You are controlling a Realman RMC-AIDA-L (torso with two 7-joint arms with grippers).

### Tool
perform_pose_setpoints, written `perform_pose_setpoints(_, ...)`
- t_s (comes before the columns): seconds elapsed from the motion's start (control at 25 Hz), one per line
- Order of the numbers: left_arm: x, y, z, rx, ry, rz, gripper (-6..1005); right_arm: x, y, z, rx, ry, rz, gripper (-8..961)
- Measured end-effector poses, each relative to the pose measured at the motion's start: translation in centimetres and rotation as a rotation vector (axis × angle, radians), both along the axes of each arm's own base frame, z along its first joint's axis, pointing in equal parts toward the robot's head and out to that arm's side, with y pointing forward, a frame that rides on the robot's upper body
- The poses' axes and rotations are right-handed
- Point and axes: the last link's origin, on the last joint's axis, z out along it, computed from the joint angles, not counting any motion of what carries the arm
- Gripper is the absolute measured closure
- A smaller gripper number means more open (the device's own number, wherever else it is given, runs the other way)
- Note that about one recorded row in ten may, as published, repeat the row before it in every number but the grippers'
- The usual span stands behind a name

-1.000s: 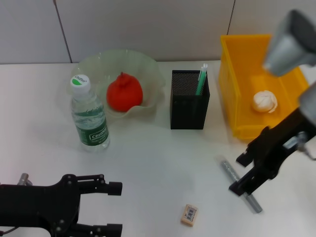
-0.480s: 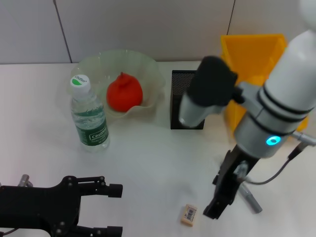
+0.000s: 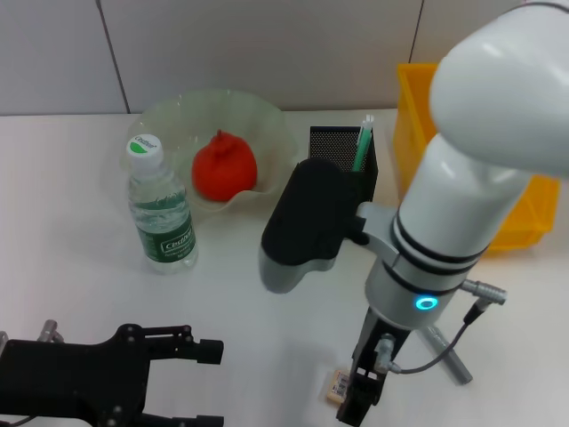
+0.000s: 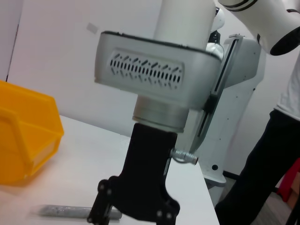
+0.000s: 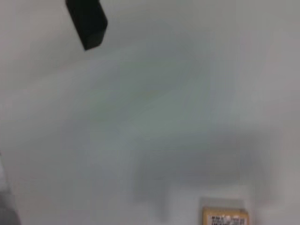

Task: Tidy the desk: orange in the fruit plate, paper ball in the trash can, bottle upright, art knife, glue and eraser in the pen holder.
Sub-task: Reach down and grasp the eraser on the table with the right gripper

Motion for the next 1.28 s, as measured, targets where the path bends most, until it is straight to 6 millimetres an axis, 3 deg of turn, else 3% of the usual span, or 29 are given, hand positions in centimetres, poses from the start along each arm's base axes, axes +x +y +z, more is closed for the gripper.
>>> perform_pose_setpoints(0.4,-0.2,-0.1,-0.2,0.01,0.003,0.008,168,0.5,0.4,-1.4,0.038,0.0,0.022,178)
perform_pose_setpoints(1.28,-0.3,0.1,-0.2,0.02,0.01,0.015,169,0.6,-0.4,-2.5,0.027,-0.03,0.066,189)
